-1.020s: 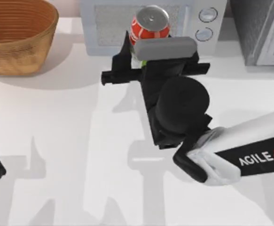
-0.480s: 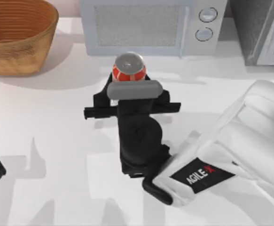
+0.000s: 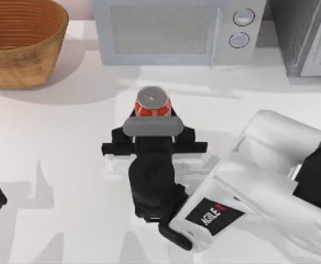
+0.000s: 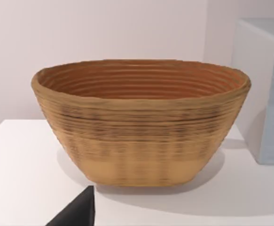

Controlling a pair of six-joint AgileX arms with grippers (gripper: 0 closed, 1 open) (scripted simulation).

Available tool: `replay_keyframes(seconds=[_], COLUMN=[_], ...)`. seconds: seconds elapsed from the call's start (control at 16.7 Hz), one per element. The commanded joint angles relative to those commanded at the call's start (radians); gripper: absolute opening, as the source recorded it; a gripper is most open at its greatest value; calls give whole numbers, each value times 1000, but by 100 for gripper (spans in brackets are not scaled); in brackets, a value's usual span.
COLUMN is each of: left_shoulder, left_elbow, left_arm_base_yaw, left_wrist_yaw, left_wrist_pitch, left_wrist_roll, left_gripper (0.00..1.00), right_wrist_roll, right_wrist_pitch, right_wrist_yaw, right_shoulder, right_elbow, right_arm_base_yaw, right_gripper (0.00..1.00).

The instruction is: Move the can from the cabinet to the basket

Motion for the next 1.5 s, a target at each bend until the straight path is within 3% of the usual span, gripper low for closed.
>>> replay_keyframes(seconds=[0.84, 1.5], left_shoulder=[0, 0], left_elbow=[0, 0], left_arm_base_yaw=[0, 0], left_wrist_yaw=[0, 0], left_wrist_pitch=[0, 0], left_wrist_roll=[0, 0], left_gripper=[100, 100], right_wrist_roll=[-3, -3], right_wrist_pitch=[-16, -16], right_wrist_yaw=[-43, -43], right_shoulder=[60, 60], right_elbow=[79, 79], right_arm_base_yaw=[-43, -43], right_gripper=[0, 83])
